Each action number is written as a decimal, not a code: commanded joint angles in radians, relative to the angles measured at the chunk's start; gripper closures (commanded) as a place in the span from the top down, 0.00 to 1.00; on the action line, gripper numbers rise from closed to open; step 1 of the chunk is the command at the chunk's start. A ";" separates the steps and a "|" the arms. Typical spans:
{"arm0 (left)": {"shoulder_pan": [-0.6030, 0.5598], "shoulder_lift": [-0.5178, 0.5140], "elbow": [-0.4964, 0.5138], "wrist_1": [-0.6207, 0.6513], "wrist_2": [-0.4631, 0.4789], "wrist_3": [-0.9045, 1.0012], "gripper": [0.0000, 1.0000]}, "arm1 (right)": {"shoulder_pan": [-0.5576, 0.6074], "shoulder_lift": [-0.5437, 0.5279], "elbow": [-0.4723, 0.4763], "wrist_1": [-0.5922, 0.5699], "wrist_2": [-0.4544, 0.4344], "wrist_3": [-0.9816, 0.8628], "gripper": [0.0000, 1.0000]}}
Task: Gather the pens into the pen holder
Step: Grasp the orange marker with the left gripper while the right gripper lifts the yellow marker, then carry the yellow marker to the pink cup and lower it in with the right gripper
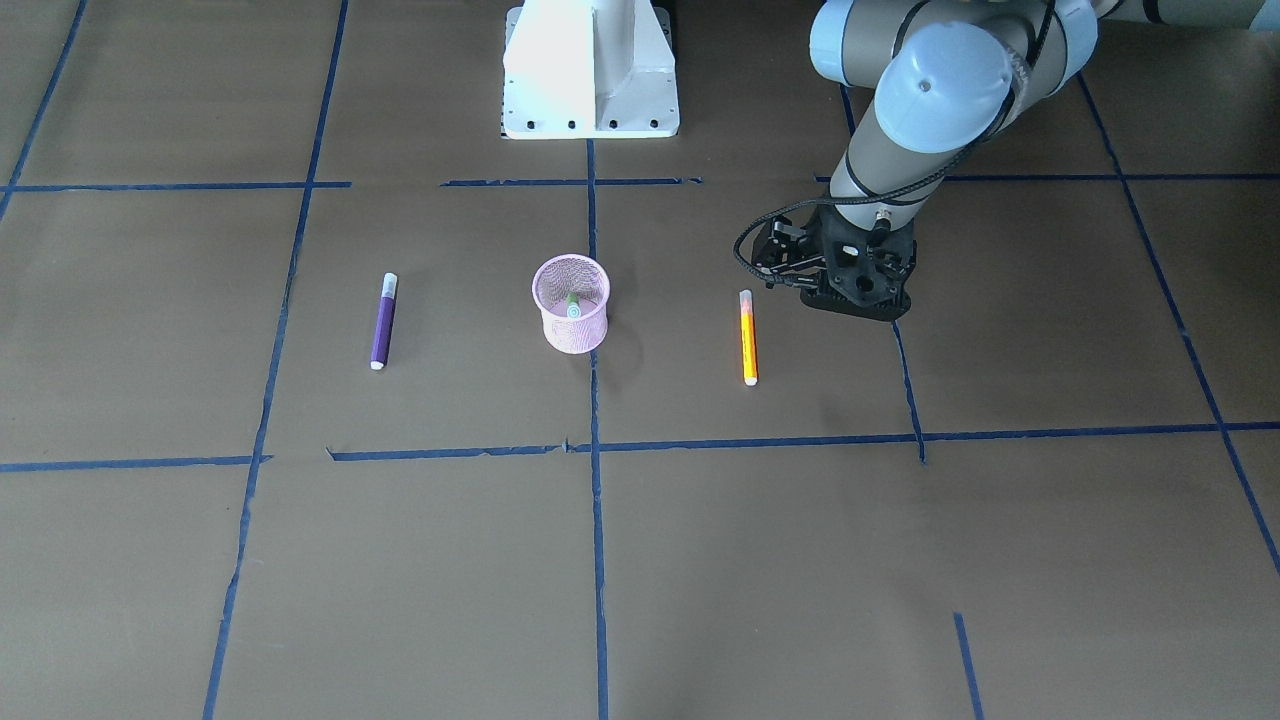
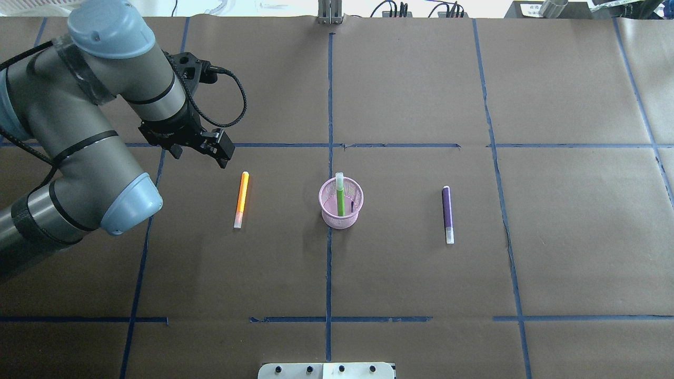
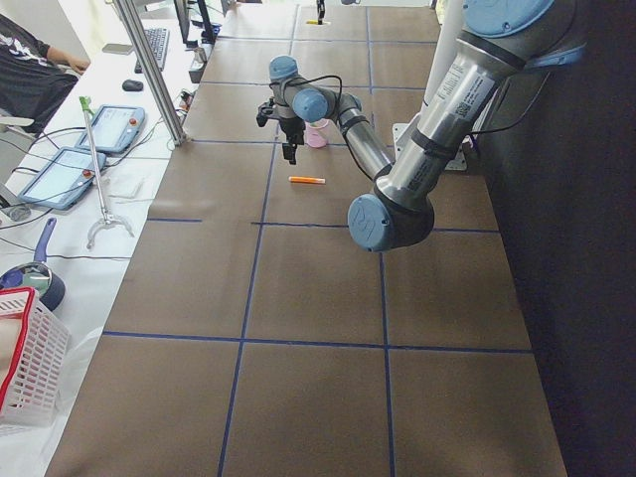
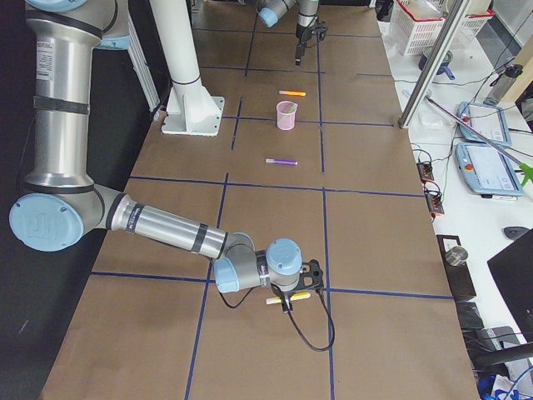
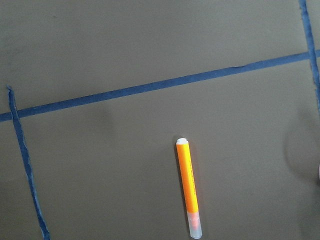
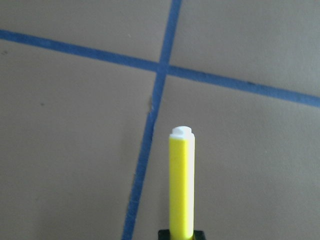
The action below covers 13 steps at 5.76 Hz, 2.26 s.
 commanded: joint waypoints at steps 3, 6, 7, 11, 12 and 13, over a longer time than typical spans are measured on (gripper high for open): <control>0.094 -0.012 0.167 -0.121 0.004 -0.013 1.00 | -0.160 0.055 0.462 0.006 -0.020 0.408 0.00; 0.099 -0.023 0.335 -0.423 0.004 -0.067 1.00 | -0.470 0.273 0.602 0.004 -0.330 0.792 0.00; 0.099 -0.024 0.337 -0.424 0.004 -0.070 1.00 | -0.588 0.348 0.622 0.001 -0.483 0.881 0.00; 0.119 -0.043 0.332 -0.390 0.063 -0.133 1.00 | -1.028 0.426 0.713 -0.005 -1.114 0.986 0.00; 0.119 -0.046 0.329 -0.378 0.071 -0.133 1.00 | -1.036 0.432 0.713 -0.005 -1.131 0.988 0.00; 0.120 -0.044 0.332 -0.364 0.073 -0.133 1.00 | -1.090 0.439 0.712 -0.005 -1.229 0.988 0.00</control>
